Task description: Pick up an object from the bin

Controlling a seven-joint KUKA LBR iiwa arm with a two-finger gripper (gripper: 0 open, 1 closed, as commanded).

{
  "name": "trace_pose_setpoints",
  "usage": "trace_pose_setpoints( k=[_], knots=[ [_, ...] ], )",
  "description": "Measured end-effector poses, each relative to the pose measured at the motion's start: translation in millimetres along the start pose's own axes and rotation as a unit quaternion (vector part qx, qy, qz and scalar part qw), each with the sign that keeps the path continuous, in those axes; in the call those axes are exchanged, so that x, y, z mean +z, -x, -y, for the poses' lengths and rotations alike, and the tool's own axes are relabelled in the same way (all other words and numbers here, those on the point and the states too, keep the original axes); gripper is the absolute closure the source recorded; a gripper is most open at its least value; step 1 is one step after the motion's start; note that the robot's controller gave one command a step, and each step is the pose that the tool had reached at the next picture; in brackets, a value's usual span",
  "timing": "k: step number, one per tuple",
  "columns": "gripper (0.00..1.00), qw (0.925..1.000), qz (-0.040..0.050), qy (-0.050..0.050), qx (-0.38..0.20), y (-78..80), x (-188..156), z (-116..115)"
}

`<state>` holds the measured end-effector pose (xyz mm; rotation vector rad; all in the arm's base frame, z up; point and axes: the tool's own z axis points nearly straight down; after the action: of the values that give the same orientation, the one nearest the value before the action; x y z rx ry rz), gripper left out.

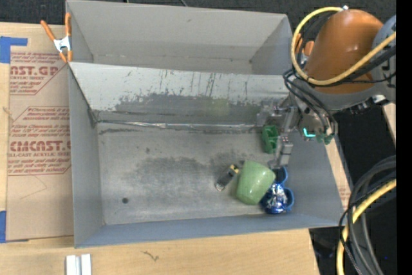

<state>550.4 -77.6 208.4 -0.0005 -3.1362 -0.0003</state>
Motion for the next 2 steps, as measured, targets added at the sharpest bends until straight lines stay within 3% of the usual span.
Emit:
trace_pose_setpoints(
  k=[1, 2],
  knots=[
    [0.0, 0.9881, -0.0005, 0.001, -0.154, -51.9, 130.1, -3.3],
    [1.0, 0.9881, 0.0024, 0.0, -0.154, -49.9, 127.7, -3.4]
  ],
)
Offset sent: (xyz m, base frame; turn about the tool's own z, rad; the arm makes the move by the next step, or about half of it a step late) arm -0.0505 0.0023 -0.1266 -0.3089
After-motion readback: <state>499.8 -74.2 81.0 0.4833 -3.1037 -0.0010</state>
